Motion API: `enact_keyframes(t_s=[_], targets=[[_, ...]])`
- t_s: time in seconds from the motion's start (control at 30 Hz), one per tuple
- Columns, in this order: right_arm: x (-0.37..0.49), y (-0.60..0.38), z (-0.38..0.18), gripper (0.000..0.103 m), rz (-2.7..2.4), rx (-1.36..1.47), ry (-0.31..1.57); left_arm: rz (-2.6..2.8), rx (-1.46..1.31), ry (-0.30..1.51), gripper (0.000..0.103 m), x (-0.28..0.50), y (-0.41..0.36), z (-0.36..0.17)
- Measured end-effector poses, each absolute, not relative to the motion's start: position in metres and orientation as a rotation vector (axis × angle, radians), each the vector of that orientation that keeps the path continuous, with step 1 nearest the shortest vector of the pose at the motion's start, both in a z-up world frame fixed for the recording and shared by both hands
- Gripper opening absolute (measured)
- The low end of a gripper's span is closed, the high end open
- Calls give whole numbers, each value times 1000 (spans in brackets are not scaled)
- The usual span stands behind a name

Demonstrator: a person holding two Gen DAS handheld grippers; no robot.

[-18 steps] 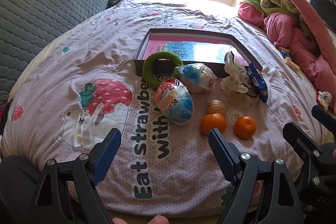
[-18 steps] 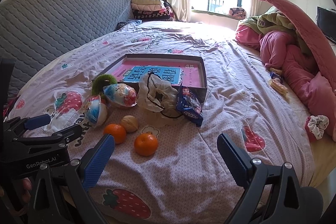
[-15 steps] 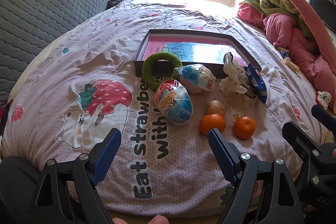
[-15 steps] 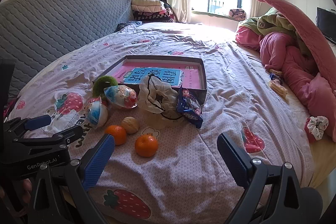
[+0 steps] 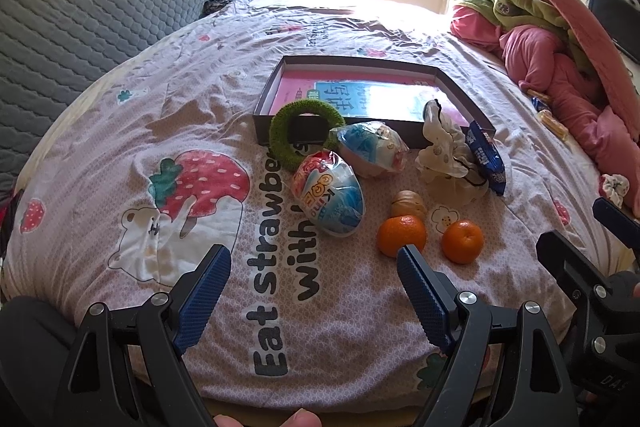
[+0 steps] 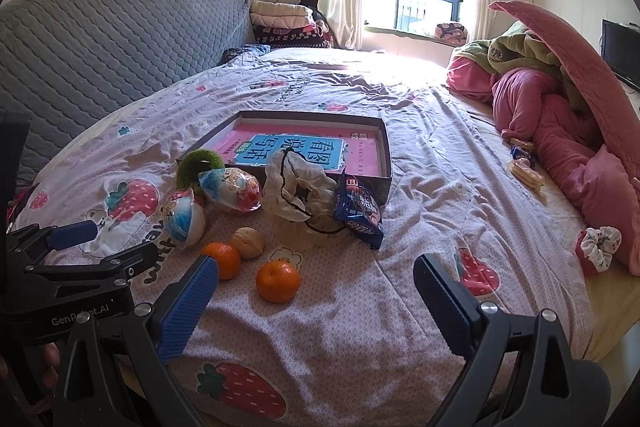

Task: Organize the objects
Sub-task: 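Move the left tool toward the large egg while the right tool approaches a mandarin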

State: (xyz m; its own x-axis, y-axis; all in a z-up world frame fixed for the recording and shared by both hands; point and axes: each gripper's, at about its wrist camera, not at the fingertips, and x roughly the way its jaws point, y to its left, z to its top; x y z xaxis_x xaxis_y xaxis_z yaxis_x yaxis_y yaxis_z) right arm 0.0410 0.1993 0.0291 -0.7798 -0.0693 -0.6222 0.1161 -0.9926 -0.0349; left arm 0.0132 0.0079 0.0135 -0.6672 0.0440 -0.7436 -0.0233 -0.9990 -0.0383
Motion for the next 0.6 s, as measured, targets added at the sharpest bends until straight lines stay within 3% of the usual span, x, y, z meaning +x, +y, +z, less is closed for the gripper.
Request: enact_keyframes(t_s=[0.6], targets=[[33, 198, 12, 99, -2827, 1086, 130, 2794, -1340, -46, 86, 5, 7, -2]])
